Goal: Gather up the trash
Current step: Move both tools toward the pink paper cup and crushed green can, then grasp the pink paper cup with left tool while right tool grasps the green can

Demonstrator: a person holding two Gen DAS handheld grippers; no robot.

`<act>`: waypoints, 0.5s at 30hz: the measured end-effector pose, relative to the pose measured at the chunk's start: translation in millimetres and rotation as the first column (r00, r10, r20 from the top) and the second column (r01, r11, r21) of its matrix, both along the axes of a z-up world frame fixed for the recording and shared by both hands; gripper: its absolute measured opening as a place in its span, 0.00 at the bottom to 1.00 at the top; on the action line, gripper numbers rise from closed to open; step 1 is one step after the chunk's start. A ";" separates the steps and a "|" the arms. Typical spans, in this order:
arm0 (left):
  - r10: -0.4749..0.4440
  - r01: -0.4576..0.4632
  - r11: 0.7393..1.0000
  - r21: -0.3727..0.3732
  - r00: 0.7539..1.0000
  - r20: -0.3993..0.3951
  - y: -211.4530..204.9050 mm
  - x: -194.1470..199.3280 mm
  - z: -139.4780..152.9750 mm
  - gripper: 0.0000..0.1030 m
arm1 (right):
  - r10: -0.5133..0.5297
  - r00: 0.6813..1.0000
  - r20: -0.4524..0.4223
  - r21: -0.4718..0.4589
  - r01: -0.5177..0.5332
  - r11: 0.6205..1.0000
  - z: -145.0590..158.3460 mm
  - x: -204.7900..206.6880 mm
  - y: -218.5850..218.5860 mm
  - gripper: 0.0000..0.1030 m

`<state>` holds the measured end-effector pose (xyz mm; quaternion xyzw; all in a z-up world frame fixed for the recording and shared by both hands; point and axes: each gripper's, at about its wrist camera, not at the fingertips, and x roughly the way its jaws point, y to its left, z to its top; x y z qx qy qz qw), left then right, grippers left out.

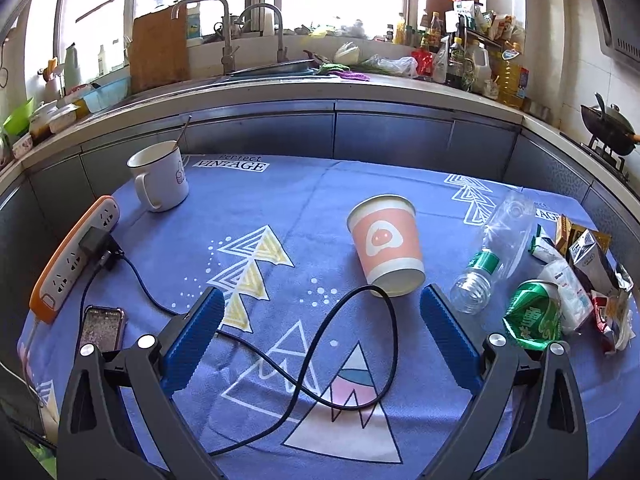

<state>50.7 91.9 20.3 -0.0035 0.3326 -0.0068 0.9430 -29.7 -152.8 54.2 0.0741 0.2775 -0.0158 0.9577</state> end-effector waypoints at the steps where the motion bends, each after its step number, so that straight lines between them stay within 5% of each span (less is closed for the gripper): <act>1: 0.005 -0.005 1.000 0.008 1.000 -0.004 2.5 3.9 0.2 0.94 | 0.003 1.000 -0.001 0.000 -0.003 1.000 -0.4 0.5 0.4 0.97; 6: -0.043 0.039 0.996 -0.079 0.998 -0.050 15.9 40.3 7.0 0.94 | 0.016 0.999 -0.048 0.017 -0.016 1.000 -11.0 11.9 0.8 0.93; 7: -0.062 0.055 0.994 -0.099 0.996 -0.067 13.1 51.7 6.7 0.94 | 0.021 0.997 -0.069 0.032 -0.019 0.999 -15.3 15.9 -0.3 0.90; 9: -0.110 0.097 0.989 -0.114 0.988 -0.112 1.5 77.0 1.6 0.94 | 0.051 0.990 -0.131 0.085 -0.040 0.996 -27.2 27.7 -3.0 0.66; 11: -0.125 0.109 0.989 -0.104 0.978 -0.166 -12.0 102.3 -8.7 0.93 | 0.090 0.975 -0.201 0.167 -0.057 0.984 -41.3 41.8 -7.7 0.58; 15: -0.130 0.103 0.988 -0.116 0.959 -0.253 -27.0 135.8 -34.7 0.93 | 0.105 0.949 -0.296 0.289 -0.016 0.957 -65.4 64.5 -19.6 0.58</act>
